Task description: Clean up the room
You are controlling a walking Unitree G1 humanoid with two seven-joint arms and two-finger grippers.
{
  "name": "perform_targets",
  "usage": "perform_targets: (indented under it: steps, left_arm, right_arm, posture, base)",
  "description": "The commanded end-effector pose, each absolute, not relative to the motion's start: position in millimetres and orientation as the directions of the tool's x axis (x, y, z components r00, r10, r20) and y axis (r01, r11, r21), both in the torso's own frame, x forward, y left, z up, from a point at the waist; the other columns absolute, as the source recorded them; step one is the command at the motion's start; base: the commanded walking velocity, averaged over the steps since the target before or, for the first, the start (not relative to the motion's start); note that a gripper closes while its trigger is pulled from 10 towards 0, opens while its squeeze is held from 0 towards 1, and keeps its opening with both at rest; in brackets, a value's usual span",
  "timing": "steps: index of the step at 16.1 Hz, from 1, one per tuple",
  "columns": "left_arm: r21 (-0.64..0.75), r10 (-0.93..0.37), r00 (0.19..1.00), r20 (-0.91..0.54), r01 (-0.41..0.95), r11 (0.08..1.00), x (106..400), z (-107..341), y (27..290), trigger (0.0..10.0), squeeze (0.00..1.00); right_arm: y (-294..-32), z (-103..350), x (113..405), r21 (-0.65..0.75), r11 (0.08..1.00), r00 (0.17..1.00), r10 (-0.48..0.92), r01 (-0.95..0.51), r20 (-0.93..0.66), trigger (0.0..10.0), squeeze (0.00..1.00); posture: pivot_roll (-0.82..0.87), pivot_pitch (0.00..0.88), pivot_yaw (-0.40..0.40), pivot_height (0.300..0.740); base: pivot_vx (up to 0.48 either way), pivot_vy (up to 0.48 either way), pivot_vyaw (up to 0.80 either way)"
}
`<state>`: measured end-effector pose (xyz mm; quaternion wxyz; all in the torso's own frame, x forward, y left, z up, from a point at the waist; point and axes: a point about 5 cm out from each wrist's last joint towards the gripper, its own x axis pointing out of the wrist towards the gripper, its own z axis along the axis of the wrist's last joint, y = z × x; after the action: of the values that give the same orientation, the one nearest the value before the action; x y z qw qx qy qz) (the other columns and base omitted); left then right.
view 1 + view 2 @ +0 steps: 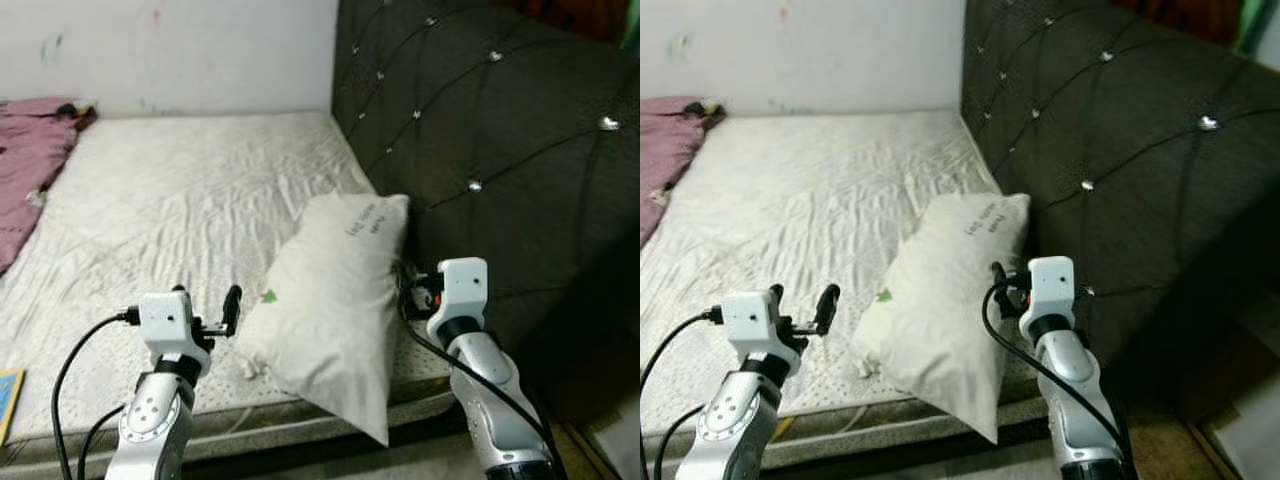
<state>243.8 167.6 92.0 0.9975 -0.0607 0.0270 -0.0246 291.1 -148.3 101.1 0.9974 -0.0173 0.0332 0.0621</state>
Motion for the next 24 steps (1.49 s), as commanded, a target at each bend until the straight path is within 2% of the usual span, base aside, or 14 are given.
perform_targets:
  steps: [1, 4, 8, 9, 11, 14, 16, 20, 24]
  left_arm:
    - [-0.116, -0.051, 0.998, -0.047, 0.046, 0.992, 244, 92, 170, 10.0, 0.00]
    - [-0.113, -0.046, 0.997, -0.058, 0.039, 0.993, 244, 89, 169, 10.0, 0.00]
    - [-0.108, -0.035, 0.997, -0.063, 0.028, 0.994, 249, 90, 168, 10.0, 0.00]
    - [-0.070, -0.094, 0.993, -0.064, 0.090, 0.993, 249, 88, 164, 10.0, 0.00]
    - [-0.068, -0.082, 0.996, -0.041, 0.079, 0.995, 256, 91, 162, 10.0, 0.00]
    - [-0.098, -0.043, 0.998, -0.049, 0.038, 0.994, 257, 90, 163, 10.0, 0.00]
    - [-0.093, -0.045, 0.998, -0.051, 0.040, 0.995, 257, 89, 164, 10.0, 0.00]
    - [-0.106, -0.002, 0.998, -0.059, -0.004, 0.994, 256, 89, 172, 10.0, 0.00]
    - [-0.110, 0.023, 0.998, -0.063, -0.030, 0.994, 255, 89, 175, 10.0, 0.00]
  right_arm:
    - [-145, 109, 293, -0.034, 0.990, 0.990, 0.135, -0.136, -0.032, 10.0, 0.00]
    - [-144, 110, 294, -0.037, 0.990, 0.990, 0.137, -0.138, -0.020, 10.0, 0.00]
    - [-144, 114, 300, -0.049, 0.992, 0.993, 0.116, -0.116, -0.006, 10.0, 0.00]
    - [-143, 118, 303, -0.089, 0.986, 0.989, 0.144, -0.142, 0.016, 10.0, 0.00]
    - [-153, 119, 307, -0.069, 0.994, 0.996, 0.082, -0.081, 0.016, 10.0, 0.00]
    - [-149, 113, 302, -0.073, 0.991, 0.993, 0.114, -0.114, -0.003, 10.0, 0.00]
    - [-140, 114, 301, -0.011, 0.989, 0.989, 0.148, -0.148, 0.006, 10.0, 0.00]
    - [-132, 112, 297, 0.021, 0.977, 0.977, 0.213, -0.212, -0.003, 10.0, 0.00]
    - [-128, 107, 292, 0.026, 0.972, 0.972, 0.235, -0.235, -0.019, 10.0, 0.00]
  posture:
    - [0.05, 0.006, -0.015, 0.740]
    - [0.05, 0.000, -0.016, 0.740]
    - [0.05, 0.000, -0.011, 0.740]
    - [0.04, 0.000, -0.011, 0.740]
    - [0.05, 0.000, -0.008, 0.740]
    - [0.05, 0.000, -0.011, 0.740]
    - [0.05, 0.000, -0.014, 0.740]
    - [0.06, 0.025, -0.018, 0.740]
    - [0.06, 0.040, -0.020, 0.697]
  base:
    - [0.401, 0.000, 0.00]
    - [0.355, 0.000, 0.00]
    - [0.000, 0.000, 0.00]
    - [0.000, 0.000, 0.00]
    - [0.000, 0.000, 0.00]
    - [0.000, 0.000, 0.00]
    - [0.000, 0.000, 0.00]
    - [0.000, 0.000, 0.00]
    - [0.000, 0.000, 0.00]
